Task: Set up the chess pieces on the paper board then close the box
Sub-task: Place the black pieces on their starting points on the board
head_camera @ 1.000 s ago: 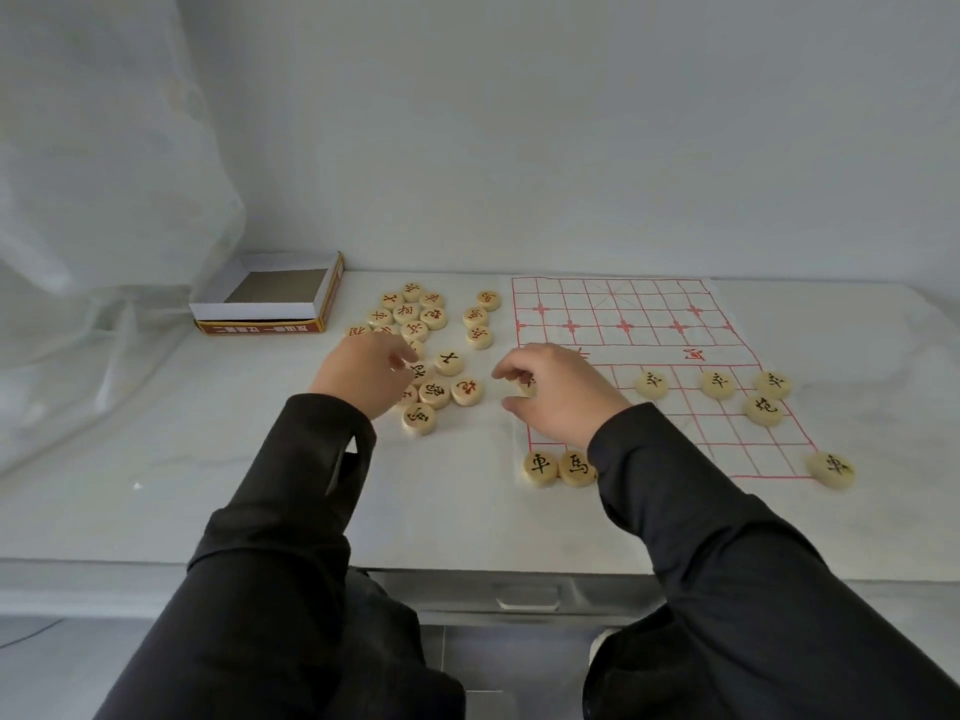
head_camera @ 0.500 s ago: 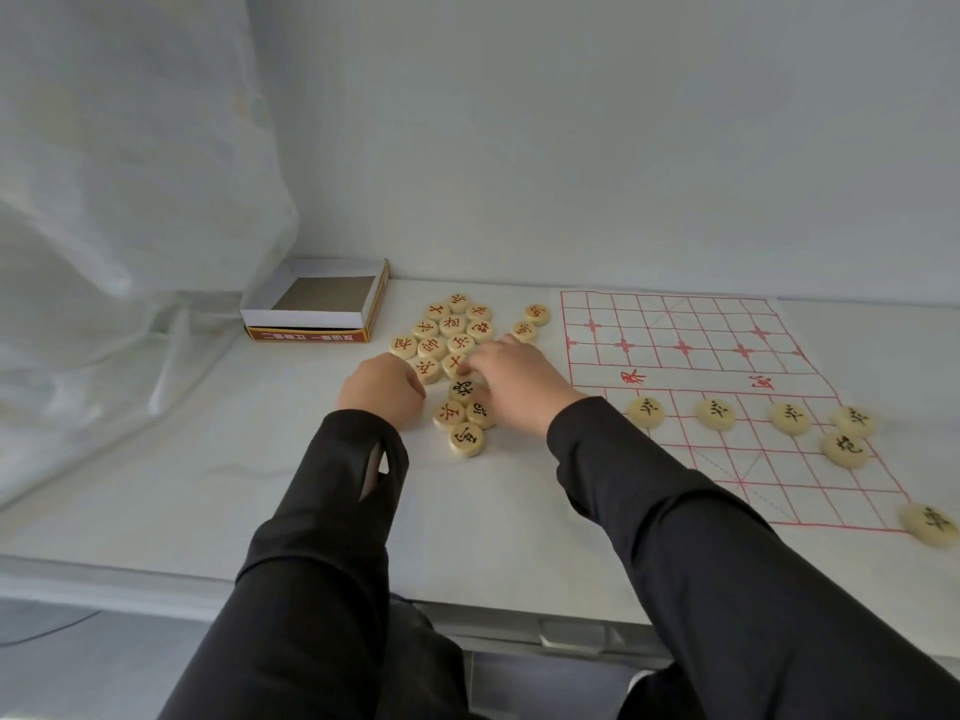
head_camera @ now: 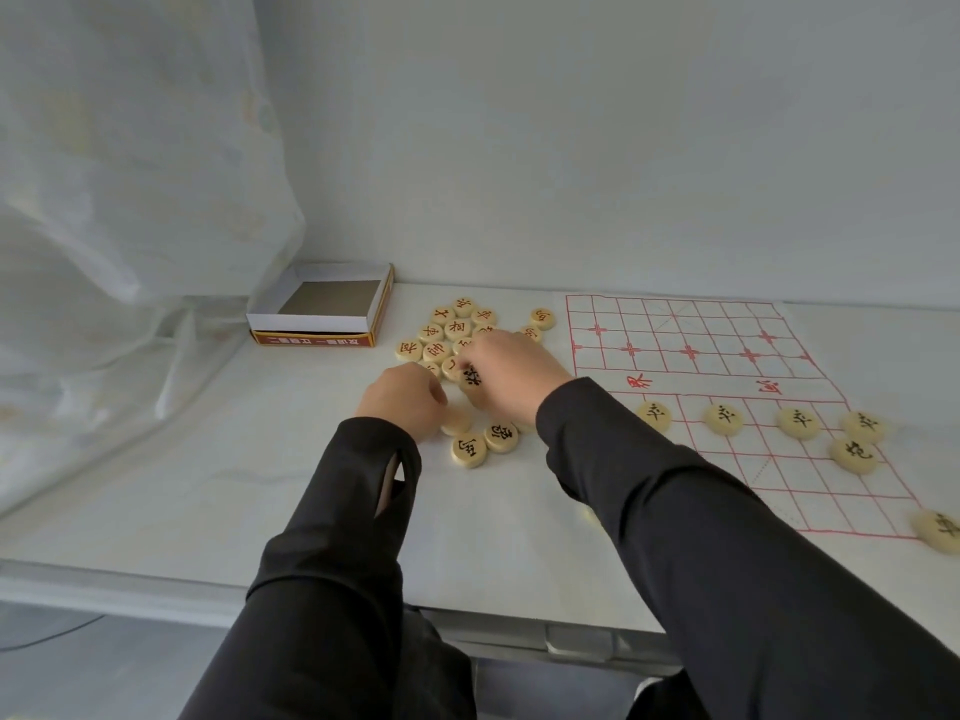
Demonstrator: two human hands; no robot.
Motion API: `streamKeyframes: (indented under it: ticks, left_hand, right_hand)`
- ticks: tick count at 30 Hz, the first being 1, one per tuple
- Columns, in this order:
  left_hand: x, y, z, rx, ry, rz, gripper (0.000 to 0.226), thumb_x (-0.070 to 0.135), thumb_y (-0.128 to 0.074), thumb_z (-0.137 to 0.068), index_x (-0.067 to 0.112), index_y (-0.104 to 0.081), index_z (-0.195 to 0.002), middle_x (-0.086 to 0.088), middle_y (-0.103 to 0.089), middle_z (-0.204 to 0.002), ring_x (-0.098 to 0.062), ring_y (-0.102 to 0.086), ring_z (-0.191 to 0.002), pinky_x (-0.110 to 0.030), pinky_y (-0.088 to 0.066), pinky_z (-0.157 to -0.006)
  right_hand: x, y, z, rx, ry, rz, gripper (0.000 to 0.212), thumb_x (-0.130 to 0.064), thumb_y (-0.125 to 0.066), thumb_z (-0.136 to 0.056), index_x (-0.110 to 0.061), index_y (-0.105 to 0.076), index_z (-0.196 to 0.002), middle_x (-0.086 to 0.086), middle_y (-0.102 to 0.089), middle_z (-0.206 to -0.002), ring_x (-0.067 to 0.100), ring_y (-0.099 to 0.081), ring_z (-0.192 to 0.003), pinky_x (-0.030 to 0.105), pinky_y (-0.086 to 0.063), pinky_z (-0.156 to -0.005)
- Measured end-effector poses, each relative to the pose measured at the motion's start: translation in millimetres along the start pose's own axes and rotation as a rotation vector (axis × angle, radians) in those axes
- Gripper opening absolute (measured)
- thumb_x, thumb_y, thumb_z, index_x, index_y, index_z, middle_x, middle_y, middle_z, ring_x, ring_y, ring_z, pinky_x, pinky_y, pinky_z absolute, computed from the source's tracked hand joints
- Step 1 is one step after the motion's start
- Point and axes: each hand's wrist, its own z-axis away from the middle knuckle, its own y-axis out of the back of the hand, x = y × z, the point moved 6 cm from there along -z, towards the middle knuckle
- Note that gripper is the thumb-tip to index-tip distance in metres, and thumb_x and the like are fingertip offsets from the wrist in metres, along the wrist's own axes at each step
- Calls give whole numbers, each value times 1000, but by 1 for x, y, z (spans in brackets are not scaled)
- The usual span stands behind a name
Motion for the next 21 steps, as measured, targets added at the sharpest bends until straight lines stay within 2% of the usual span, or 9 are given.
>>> streamKeyframes:
  ticks: [4, 7, 9, 12, 14, 17, 21]
  left_hand:
    - [8, -4, 5, -2, -72, -48, 22, 17, -52, -90, 19, -64, -109, -4, -60, -116, -21, -57, -103, -27, -46, -88]
    - [17, -8, 12, -4, -112, -67, 28, 23, -54, -90, 20, -59, -117, -3, -56, -123, -21, -55, -107, -28, -44, -91]
    - [26, -13, 18, -23, -148, -76, 32, 22, -52, -91, 20, -55, -123, -3, -56, -124, -20, -55, -105, -26, -43, -87]
    - [37, -17, 26, -26, -182, -96, 36, 22, -49, -94, 20, -51, -129, -5, -50, -132, -22, -52, -114, -28, -41, -92]
    - [45, -15, 30, 42, -217, -99, 36, 20, -48, -94, 20, -51, -130, -5, -46, -136, -23, -49, -118, -30, -40, -94]
    - [69, -16, 44, 195, -351, -10, 32, 13, -48, -92, 18, -57, -122, -3, -50, -130, -21, -50, -114, -29, -41, -92]
    - [112, -44, 74, 229, -645, -10, 30, 9, -48, -92, 16, -62, -117, 1, -55, -124, -17, -45, -117, -25, -38, -95]
  right_hand:
    - [20, 10, 28, 131, -118, -133, 25, -20, -58, -84, -10, -62, -107, 6, -58, -108, 27, -58, -93, 37, -49, -79]
    - [33, 18, 55, 229, -184, -247, 26, -19, -62, -82, -10, -62, -107, 1, -57, -108, 21, -57, -92, 27, -42, -74]
    - [40, 26, 74, 305, -218, -317, 26, -18, -64, -82, -11, -63, -107, -2, -58, -107, 14, -55, -88, 22, -38, -73]
    - [48, 33, 101, 378, -258, -408, 29, -18, -65, -81, -16, -63, -110, -4, -60, -105, 13, -57, -84, 24, -45, -76]
    - [55, 34, 117, 395, -279, -442, 28, -18, -66, -81, -18, -64, -109, -5, -60, -102, 12, -57, -81, 26, -48, -78]
    - [74, 34, 139, 396, -353, -493, 29, -17, -68, -80, -18, -67, -109, -5, -61, -102, 9, -55, -81, 20, -46, -76]
    - [99, 34, 166, 373, -449, -529, 30, -14, -70, -79, -19, -67, -108, -3, -63, -110, 7, -54, -85, 19, -44, -78]
